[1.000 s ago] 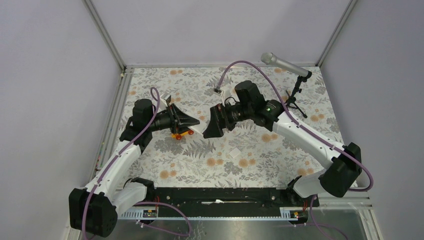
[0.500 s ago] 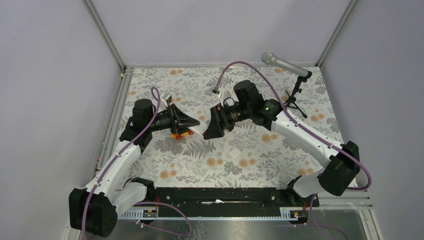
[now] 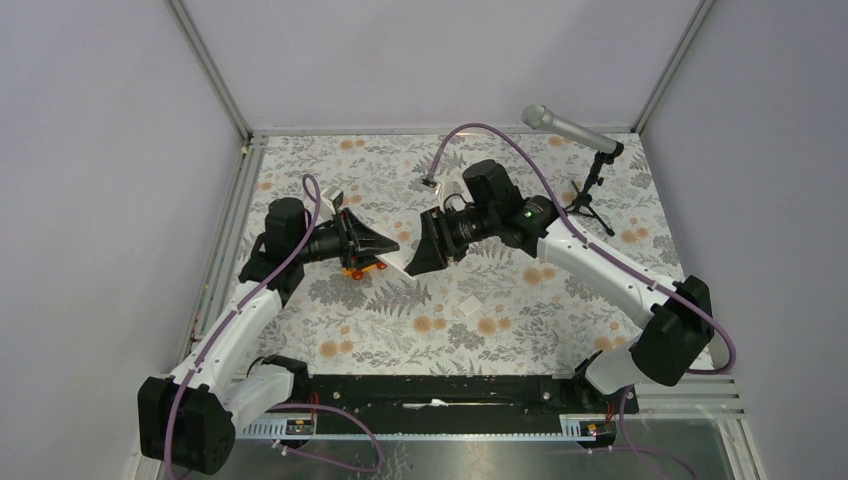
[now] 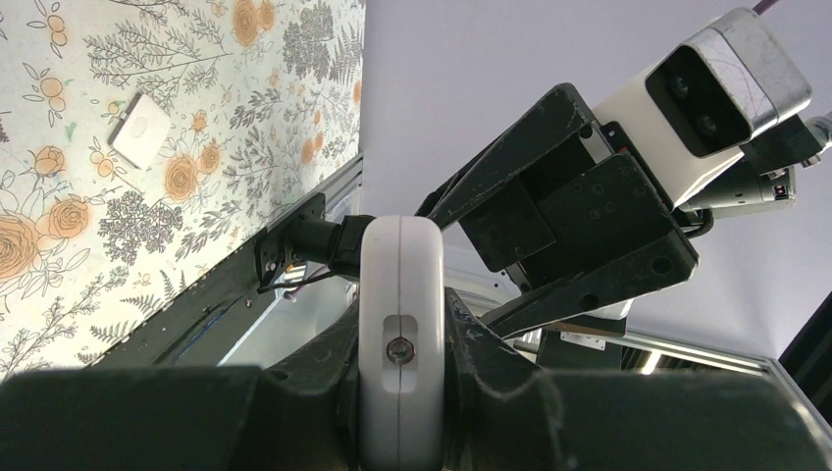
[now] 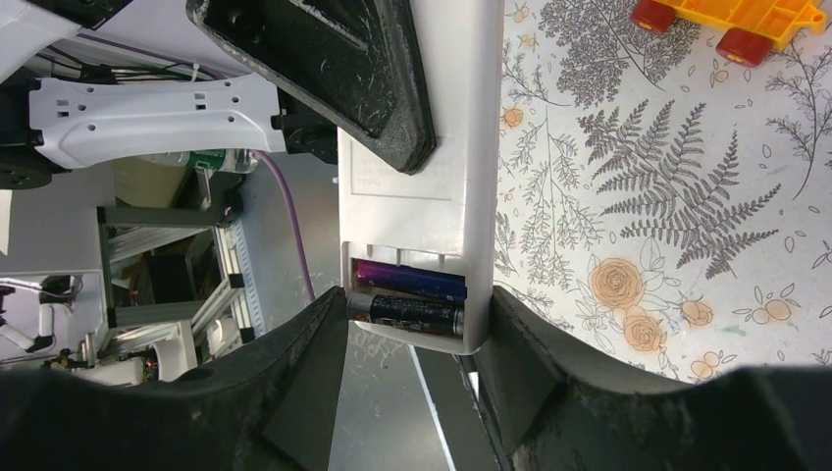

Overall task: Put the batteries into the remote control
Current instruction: Load the battery into the remote control.

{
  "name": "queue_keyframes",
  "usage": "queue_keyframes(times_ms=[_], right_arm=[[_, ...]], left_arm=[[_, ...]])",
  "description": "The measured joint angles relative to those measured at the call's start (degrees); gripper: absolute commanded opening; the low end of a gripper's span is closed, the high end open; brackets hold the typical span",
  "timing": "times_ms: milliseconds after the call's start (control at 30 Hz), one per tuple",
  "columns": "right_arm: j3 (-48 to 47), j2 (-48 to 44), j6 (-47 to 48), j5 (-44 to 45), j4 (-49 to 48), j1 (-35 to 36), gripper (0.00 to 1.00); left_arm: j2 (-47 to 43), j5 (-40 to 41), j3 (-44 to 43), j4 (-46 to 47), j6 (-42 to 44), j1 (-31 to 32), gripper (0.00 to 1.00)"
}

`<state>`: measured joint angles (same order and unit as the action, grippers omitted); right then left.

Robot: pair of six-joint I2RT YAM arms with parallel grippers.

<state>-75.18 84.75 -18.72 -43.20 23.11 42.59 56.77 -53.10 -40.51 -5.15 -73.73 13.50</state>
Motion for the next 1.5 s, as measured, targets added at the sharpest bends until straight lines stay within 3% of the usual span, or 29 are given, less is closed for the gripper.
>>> queue_keyframes(times_ms=[167,333,567,700,833,967,1233,1500], right_arm=[[-0.4,0.8,-1.1,0.0,0.3,0.0,0.48],[-0.4,1.2,-1.3,-1.1,0.3,-0.1,0.69],[-0.5,1.4,-2.7,-4.2,-0.6,-0.1,0.85],[0.7,1.1,-5.5,-6.4,-4.6,-0.5,0.83],[2.6,0.9,-8.2,-8.5,-7.7,-1.6,0.68],[3.4,0.9,-9.3,-9.0,-8.5,-2.1,0.61],[3.5,0.9,-8.9,-9.4,-8.4,-2.1,0.73],[3.3,0.9,-6.8,-9.5,-8.1,-2.1,0.72]], left_arm=[[0.0,0.2,0.0,-0.6,0.3,-0.1,0.00],[0.0,0.2,0.0,-1.0,0.4,-0.1,0.00],[0.0,-0.1,-0.3,-0.7,0.6,-0.1,0.00],[0.0,-0.3,-0.3,-0.7,1.3,-0.1,0.00],[0.0,-0.7,-0.3,-0.7,1.7,-0.1,0.00],[0.0,-1.4,-0.3,-0.2,1.7,-0.1,0.00],[0.0,-2.0,-0.3,0.1,1.8,-0.1,0.00],[0.0,-1.7,-0.3,0.1,1.7,-0.1,0.00]])
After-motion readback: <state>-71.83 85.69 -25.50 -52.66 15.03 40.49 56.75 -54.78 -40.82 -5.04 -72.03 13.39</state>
